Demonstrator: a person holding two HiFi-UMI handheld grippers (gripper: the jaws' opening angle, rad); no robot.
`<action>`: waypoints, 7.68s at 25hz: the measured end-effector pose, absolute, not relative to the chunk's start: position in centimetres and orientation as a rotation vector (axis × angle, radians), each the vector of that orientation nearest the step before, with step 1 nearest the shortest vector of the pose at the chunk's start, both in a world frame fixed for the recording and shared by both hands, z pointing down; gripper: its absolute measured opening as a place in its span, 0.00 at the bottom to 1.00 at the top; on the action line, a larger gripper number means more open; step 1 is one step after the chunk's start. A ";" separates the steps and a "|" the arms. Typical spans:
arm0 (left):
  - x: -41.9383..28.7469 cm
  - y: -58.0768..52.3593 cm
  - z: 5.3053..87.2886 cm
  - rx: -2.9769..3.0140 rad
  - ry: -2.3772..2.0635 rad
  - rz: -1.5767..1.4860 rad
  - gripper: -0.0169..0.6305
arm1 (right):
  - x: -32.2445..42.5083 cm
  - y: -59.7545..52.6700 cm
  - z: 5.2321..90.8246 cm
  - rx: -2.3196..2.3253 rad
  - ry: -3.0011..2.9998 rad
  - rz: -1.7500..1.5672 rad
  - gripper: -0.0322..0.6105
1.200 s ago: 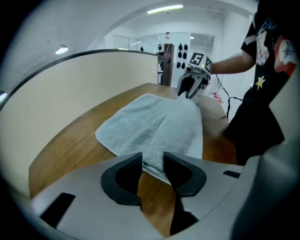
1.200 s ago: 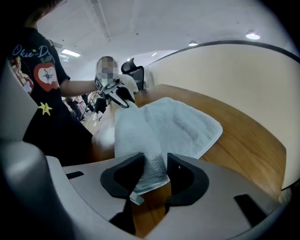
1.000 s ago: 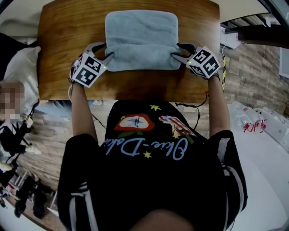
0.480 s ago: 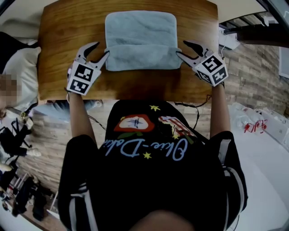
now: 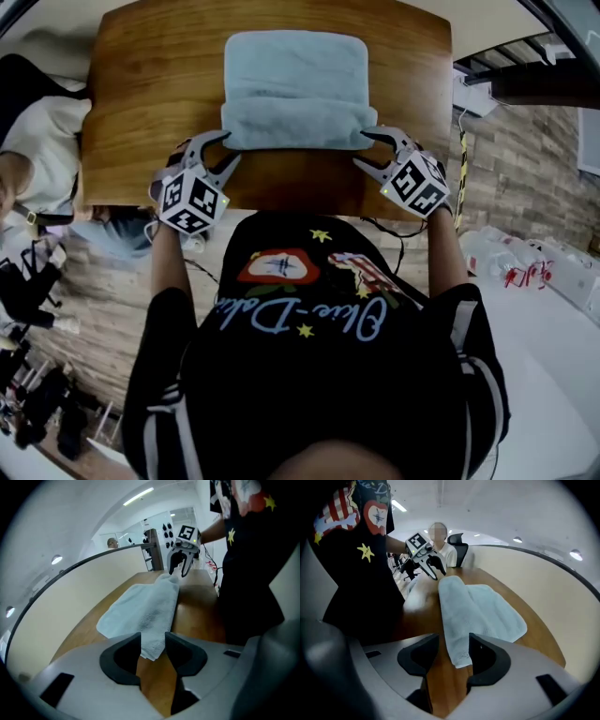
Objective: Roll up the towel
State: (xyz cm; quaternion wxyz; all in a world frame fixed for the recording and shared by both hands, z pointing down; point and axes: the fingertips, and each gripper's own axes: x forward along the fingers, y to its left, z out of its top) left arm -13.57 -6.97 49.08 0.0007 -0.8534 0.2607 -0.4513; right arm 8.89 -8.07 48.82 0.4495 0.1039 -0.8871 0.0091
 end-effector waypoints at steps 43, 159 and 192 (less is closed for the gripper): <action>-13.5 -0.2 49.1 -3.012 0.538 -1.532 0.09 | 11.0 -3.2 47.7 0.113 -2.245 0.412 0.12; -16.2 -20.3 49.6 -2.757 1.078 -1.529 0.11 | 9.0 -21.4 48.3 0.503 -2.271 0.366 0.14; -16.1 -20.5 37.7 -2.721 1.726 -0.569 0.13 | 9.8 -22.9 37.8 1.161 -2.572 0.323 0.19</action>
